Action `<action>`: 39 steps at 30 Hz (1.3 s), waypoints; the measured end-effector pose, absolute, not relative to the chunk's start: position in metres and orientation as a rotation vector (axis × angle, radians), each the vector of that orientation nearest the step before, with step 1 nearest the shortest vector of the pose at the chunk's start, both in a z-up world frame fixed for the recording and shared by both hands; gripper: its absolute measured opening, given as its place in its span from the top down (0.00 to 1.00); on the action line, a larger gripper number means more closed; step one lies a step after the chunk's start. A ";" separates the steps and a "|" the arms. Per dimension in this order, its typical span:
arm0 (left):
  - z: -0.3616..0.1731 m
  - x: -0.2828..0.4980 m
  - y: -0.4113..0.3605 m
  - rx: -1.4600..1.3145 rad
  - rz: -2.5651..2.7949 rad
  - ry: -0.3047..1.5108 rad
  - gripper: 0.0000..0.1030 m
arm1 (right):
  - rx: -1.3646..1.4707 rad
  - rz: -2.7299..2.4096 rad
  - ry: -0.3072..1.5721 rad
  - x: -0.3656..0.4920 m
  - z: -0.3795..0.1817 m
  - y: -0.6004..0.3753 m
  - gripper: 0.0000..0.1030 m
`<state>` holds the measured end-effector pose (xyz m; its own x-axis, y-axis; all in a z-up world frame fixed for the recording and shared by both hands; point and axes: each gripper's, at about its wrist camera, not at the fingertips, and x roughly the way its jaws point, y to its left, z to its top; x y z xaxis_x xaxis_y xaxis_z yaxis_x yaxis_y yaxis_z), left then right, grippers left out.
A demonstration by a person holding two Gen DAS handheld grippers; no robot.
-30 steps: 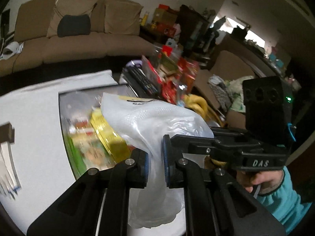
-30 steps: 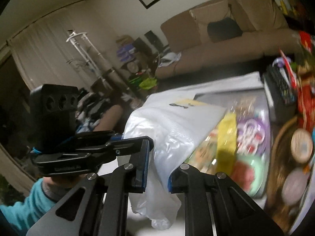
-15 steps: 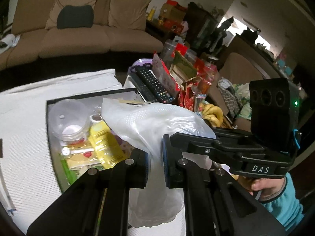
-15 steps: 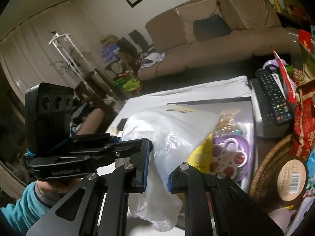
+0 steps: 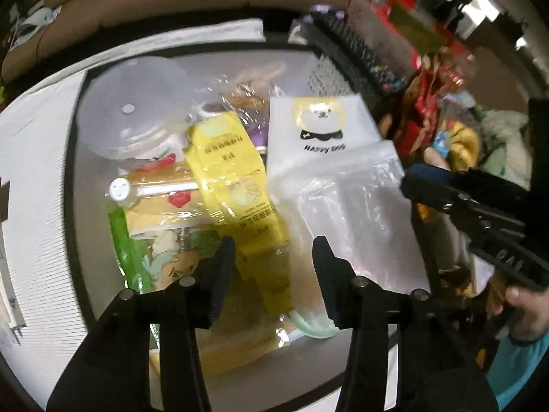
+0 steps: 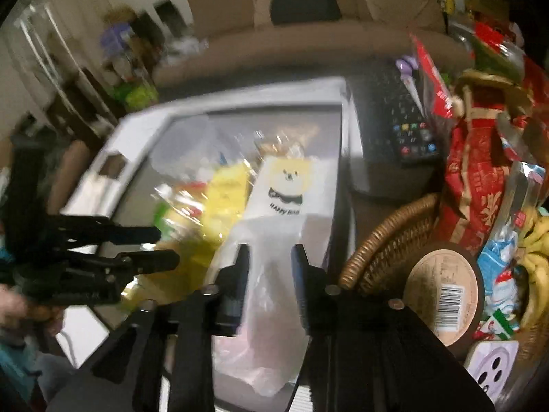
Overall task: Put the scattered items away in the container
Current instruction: 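Lower the glove bag into the box and open the left tool, then grasp the loose white glove on the table with the right tool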
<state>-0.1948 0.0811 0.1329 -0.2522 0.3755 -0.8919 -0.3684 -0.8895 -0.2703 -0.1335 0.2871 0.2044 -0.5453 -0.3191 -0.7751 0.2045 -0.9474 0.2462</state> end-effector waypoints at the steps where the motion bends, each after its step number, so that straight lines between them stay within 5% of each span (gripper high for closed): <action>1: 0.138 -0.192 0.077 -1.534 2.183 -0.008 0.55 | 1.265 -2.545 -0.204 -0.129 0.210 0.292 0.58; 8: 0.169 -0.187 0.069 -1.456 2.224 -0.037 0.52 | 1.186 -2.514 -0.200 -0.139 0.220 0.276 0.56; 16: 0.195 -0.163 0.004 -1.389 2.314 -0.118 0.47 | 1.689 -2.346 -0.027 -0.191 0.131 0.213 0.57; 20: 0.204 -0.133 -0.067 -1.318 2.447 -0.140 0.28 | 1.559 -2.421 -0.076 -0.176 0.157 0.210 0.57; 26: 0.177 -0.107 -0.186 -1.392 2.631 -0.138 0.24 | 1.159 -2.492 -0.190 -0.134 0.239 0.169 0.52; 32: 0.146 -0.098 -0.320 -1.462 2.740 -0.426 0.23 | 1.085 -2.279 -0.244 -0.129 0.259 0.067 0.45; 39: 0.104 -0.110 -0.445 -1.470 2.755 -0.750 0.18 | 1.129 -2.111 -0.244 -0.146 0.213 -0.059 0.43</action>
<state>-0.1096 -0.4446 0.1041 -0.5792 0.1541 -0.8005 0.2732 -0.8885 -0.3687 -0.1456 -0.0588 0.2127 -0.3582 -0.6713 -0.6489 0.5058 -0.7237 0.4695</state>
